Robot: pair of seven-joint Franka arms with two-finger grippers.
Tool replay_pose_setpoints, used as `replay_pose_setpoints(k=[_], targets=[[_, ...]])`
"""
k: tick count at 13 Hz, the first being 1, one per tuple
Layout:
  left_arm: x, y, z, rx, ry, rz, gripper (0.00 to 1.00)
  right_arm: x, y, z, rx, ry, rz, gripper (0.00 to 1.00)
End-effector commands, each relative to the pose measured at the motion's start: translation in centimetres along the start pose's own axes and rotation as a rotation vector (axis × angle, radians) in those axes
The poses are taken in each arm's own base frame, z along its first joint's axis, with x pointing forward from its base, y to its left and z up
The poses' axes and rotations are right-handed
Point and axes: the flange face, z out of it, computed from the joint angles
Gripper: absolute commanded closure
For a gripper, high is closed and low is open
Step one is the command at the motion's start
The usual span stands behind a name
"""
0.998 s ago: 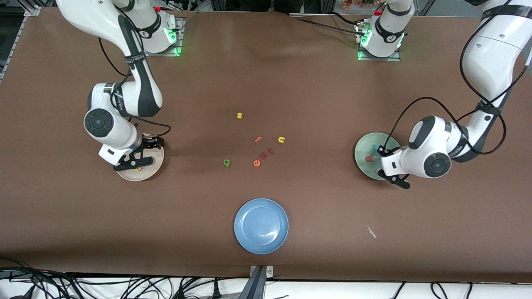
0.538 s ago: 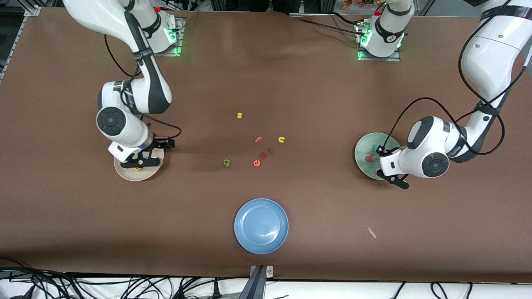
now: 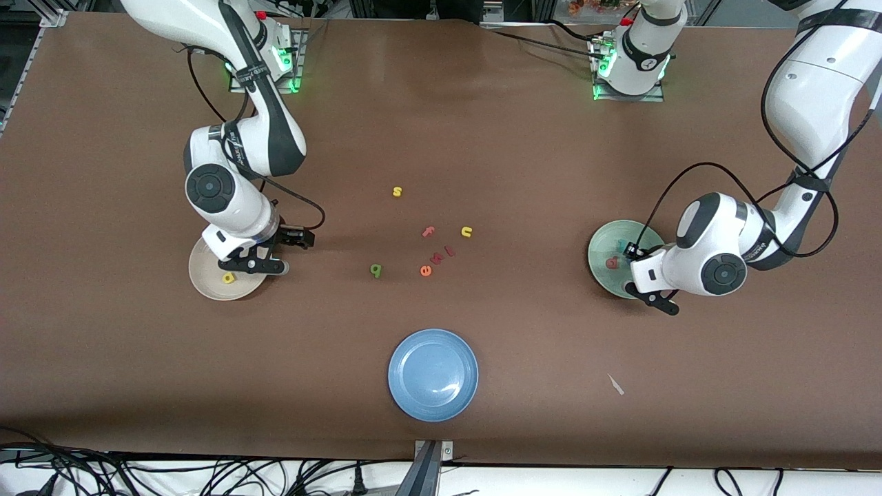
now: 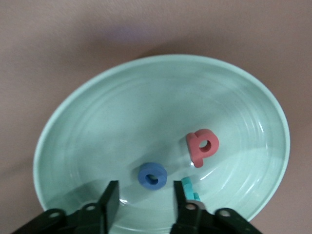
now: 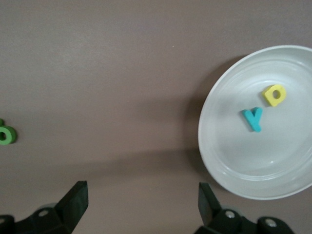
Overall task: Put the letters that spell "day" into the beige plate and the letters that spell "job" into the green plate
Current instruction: 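Raise the left gripper while the right gripper moves to the green b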
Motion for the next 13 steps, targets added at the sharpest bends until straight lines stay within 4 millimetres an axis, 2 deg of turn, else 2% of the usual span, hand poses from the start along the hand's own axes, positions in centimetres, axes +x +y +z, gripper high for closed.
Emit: replay_pose_setpoints(k=[1,5,7,9,12,13], targets=[[0.8,1.5,-2.1,0.043,-0.041,-0.040,0.00,-0.7,-2.7,-0.9,0.026,-0.005,0.073,0.00],[0.9,1.8,-2.9,0.048,-0.034,-0.040,0.00,-1.1,-4.7,-1.5,0.043,0.004,0.117,0.00],[1.3,2.6,-4.3,0.058,-0.041,-0.033,0.00,-1.5,-6.8,-1.2,0.054,0.002,0.174,0.00],[1.5,3.0,-6.7,0.071,-0.058,-0.035,0.00,-1.8,-8.9,-1.2,0.064,0.000,0.211,0.00],[0.7,4.6,-13.0,0.109,0.013,-0.014,0.00,-1.5,-11.0,-0.2,0.068,0.001,0.193,0.00],[0.8,6.4,-15.4,0.102,0.053,-0.010,0.00,-1.2,-11.5,0.0,0.069,0.004,0.188,0.00]])
